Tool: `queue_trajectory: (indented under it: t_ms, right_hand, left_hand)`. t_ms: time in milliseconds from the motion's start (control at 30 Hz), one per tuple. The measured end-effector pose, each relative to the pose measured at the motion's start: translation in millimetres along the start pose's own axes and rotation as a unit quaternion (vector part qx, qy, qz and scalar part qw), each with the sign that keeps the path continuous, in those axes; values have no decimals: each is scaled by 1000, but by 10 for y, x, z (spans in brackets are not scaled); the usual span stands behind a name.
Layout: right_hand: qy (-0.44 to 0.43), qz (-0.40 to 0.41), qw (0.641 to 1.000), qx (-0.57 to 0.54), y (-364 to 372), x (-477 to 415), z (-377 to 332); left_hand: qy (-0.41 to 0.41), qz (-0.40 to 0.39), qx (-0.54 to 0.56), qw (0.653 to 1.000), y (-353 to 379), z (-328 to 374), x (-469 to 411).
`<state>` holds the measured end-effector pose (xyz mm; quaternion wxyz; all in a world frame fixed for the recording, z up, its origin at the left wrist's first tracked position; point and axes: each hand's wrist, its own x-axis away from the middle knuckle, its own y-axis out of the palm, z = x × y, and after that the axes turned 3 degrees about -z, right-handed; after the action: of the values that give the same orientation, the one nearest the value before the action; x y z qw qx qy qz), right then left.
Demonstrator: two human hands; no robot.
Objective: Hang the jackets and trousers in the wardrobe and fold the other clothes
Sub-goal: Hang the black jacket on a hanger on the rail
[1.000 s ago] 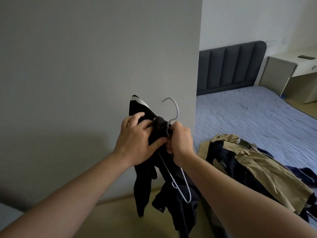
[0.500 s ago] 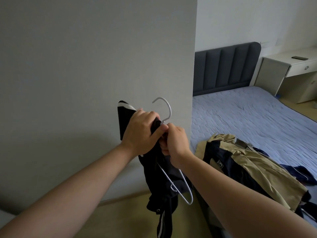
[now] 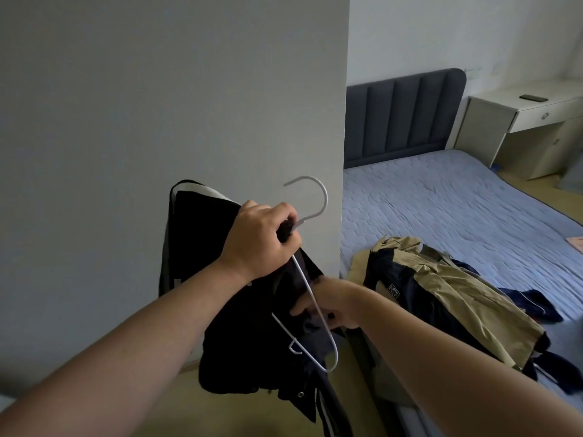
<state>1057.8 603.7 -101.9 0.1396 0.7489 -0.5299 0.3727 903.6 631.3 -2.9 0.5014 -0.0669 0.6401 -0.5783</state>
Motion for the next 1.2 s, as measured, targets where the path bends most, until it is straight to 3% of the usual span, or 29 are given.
queue_trajectory:
  t_ms: [100, 200, 333, 467, 633, 733, 800, 900, 1067, 1167, 1200]
  right_hand:
    - [60, -83, 990, 93, 119, 57, 55]
    - [52, -50, 980, 187, 255, 21, 37]
    - [-54, 68, 977, 197, 236, -139, 27]
    - [-93, 140, 976, 141, 104, -220, -31]
    - [-230, 252, 938, 52, -37, -4, -320]
    - [-321, 220, 919, 61, -31, 213, -629]
    - [-362, 179, 913, 68, -20, 319, -764]
    - [-393, 192, 895, 90, -107, 356, -804]
    - [-372, 209, 878, 218, -390, 324, -685]
    - [-242, 227, 854, 402, -521, 246, -526]
    - [-193, 218, 862, 414, -533, 206, -448]
  left_hand:
    - [34, 2, 3, 999, -79, 34, -14]
    - [61, -13, -14, 998, -149, 8, -5]
    - [63, -23, -15, 998, -219, -75, 74]
    - [-5, -29, -6, 1000, -255, -221, 153]
    - [-91, -173, -63, 979, -301, -441, 180]
    - [-61, -222, 0, 973, -221, -338, 227]
    - [-79, -212, 48, 973, -156, -248, 222]
    - [-123, -176, 56, 975, -170, -228, 130]
    - [-79, -151, 1, 985, -252, -199, 135]
    - [-81, -116, 16, 990, -287, -195, 119]
    - [-85, -101, 26, 991, -307, -204, 105]
